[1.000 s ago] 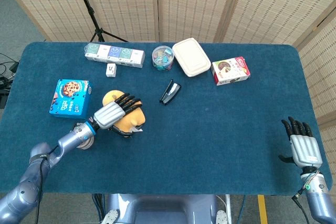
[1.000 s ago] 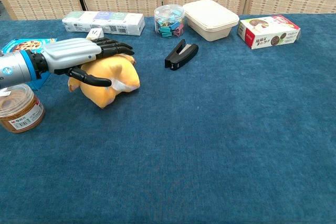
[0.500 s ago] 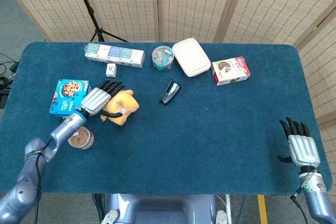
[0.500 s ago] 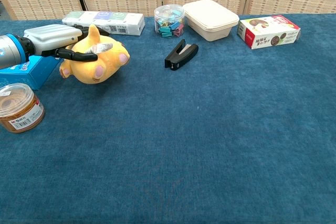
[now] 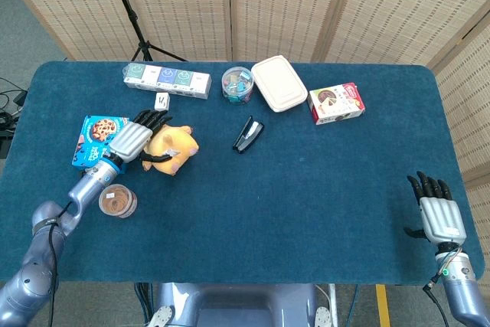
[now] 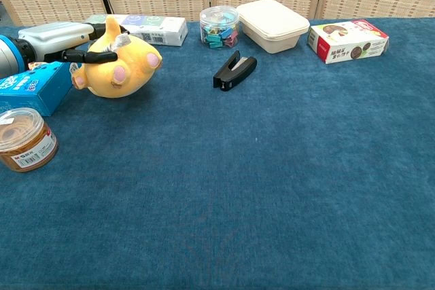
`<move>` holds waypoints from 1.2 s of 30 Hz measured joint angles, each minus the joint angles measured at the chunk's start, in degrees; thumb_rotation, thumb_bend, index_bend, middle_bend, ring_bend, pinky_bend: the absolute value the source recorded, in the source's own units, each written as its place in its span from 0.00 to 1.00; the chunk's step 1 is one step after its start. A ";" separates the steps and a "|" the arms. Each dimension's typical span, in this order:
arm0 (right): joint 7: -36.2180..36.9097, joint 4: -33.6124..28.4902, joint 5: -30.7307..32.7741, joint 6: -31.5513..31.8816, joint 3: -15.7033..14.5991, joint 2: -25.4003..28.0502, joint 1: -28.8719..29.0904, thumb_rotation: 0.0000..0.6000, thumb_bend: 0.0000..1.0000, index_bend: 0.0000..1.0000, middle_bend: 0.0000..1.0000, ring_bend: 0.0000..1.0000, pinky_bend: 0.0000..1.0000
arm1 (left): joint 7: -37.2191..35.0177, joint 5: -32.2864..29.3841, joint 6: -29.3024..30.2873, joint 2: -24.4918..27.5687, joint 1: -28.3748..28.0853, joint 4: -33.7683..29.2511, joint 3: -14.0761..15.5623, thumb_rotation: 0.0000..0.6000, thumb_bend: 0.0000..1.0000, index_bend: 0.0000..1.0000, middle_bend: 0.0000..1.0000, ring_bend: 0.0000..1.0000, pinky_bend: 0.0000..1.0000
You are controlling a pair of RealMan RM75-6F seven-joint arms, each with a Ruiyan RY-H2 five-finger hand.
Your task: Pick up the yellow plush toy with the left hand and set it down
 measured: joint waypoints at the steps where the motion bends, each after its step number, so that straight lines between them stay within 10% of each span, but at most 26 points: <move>1: 0.03 -0.03 -0.05 0.01 -0.02 0.01 0.00 1.00 0.04 0.00 0.00 0.00 0.00 | -0.30 -0.08 0.47 0.10 0.03 -0.11 -0.10 0.00 0.00 0.00 0.00 0.00 0.00; 32: 1.16 -2.21 -3.35 4.03 -0.13 1.54 -1.14 1.00 0.04 0.00 0.00 0.00 0.00 | -2.16 -2.97 16.86 5.22 6.32 -8.05 -3.50 0.00 0.00 0.00 0.00 0.00 0.00; 36: 1.59 -3.42 -5.79 6.12 -0.36 2.11 -1.66 1.00 0.04 0.00 0.00 0.00 0.00 | 3.02 -5.10 20.18 9.51 11.16 -15.33 -5.03 0.16 0.00 0.00 0.00 0.00 0.00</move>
